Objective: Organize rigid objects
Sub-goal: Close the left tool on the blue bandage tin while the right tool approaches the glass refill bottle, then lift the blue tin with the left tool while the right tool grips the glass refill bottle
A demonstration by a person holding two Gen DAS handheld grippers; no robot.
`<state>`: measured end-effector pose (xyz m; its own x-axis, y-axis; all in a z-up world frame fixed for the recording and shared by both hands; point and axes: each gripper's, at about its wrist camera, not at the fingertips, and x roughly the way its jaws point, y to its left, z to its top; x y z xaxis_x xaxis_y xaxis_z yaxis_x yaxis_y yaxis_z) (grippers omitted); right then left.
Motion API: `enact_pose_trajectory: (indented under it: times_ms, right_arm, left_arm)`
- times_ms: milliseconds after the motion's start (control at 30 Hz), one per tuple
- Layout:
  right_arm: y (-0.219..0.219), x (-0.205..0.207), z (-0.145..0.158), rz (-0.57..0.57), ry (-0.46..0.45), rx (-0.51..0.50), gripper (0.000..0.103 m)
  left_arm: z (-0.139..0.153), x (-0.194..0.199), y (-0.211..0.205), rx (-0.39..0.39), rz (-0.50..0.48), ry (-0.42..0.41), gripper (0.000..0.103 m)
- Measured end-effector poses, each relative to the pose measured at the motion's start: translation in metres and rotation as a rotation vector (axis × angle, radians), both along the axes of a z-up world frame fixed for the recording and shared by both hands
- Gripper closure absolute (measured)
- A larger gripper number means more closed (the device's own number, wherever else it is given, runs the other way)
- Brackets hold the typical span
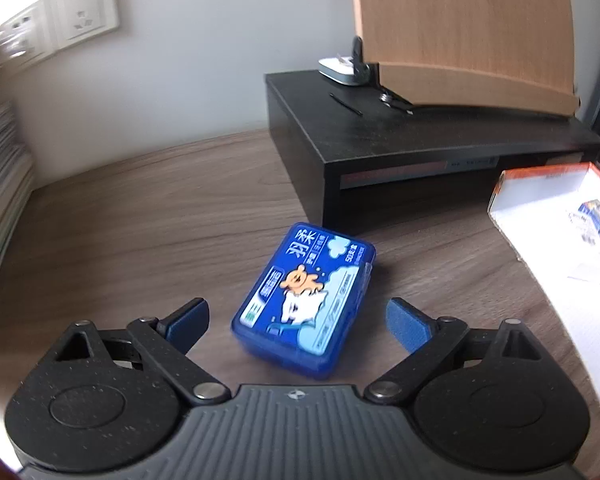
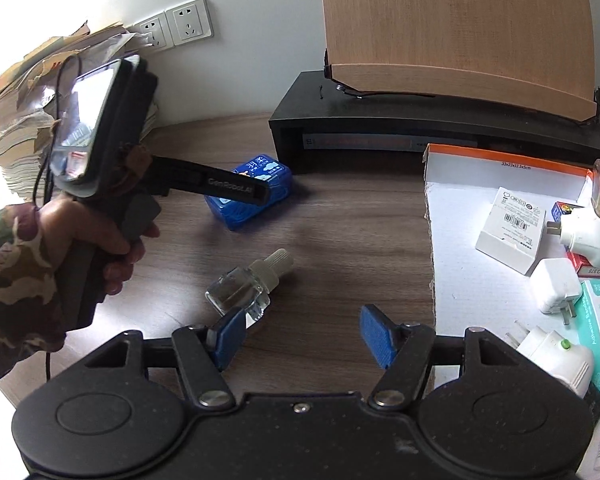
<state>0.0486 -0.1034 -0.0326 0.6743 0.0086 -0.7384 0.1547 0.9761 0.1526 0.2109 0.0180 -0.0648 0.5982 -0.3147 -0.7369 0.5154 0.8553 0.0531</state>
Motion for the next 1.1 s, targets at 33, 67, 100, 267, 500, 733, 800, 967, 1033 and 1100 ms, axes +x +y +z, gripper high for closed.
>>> enact_pose_trajectory:
  times_ms: [33,67,100,267,500,733,800,967,1033,1100]
  right_arm:
    - [0.002,0.002,-0.001,-0.003,0.002,0.005,0.026]
    - [0.005,0.004,-0.001,-0.004,0.005,0.011,0.026]
    - [0.007,0.006,-0.002,-0.004,0.008,0.015,0.026]
    - [0.022,0.021,-0.009,0.004,0.029,0.043,0.026]
    - [0.037,0.046,-0.024,-0.015,0.07,0.082,0.026]
    - [0.054,0.067,-0.033,-0.064,0.073,0.043,0.026]
    - [0.057,0.073,-0.035,-0.074,0.072,0.025,0.03]
    - [0.063,0.078,-0.04,-0.067,0.059,-0.045,0.042]
    - [0.063,0.077,-0.039,-0.065,0.052,-0.067,0.042]
    - [0.063,0.075,-0.035,-0.056,0.041,-0.073,0.042]
  left_arm:
    - [-0.003,0.004,-0.002,0.009,-0.012,-0.002,0.006]
    - [-0.005,0.007,-0.004,0.015,-0.02,-0.003,0.009]
    - [-0.008,0.012,-0.005,0.013,-0.034,0.003,0.012]
    - [-0.016,0.022,-0.001,-0.017,-0.057,0.047,0.035]
    - [-0.008,0.012,0.025,-0.07,-0.003,0.039,0.041]
    - [0.01,-0.007,0.057,-0.112,0.077,0.035,0.041]
    - [0.015,-0.011,0.064,-0.128,0.099,0.035,0.041]
    - [0.023,-0.024,0.076,-0.153,0.147,0.035,0.041]
    - [0.026,-0.031,0.081,-0.16,0.166,0.03,0.041]
    - [0.029,-0.036,0.086,-0.17,0.18,0.03,0.041]
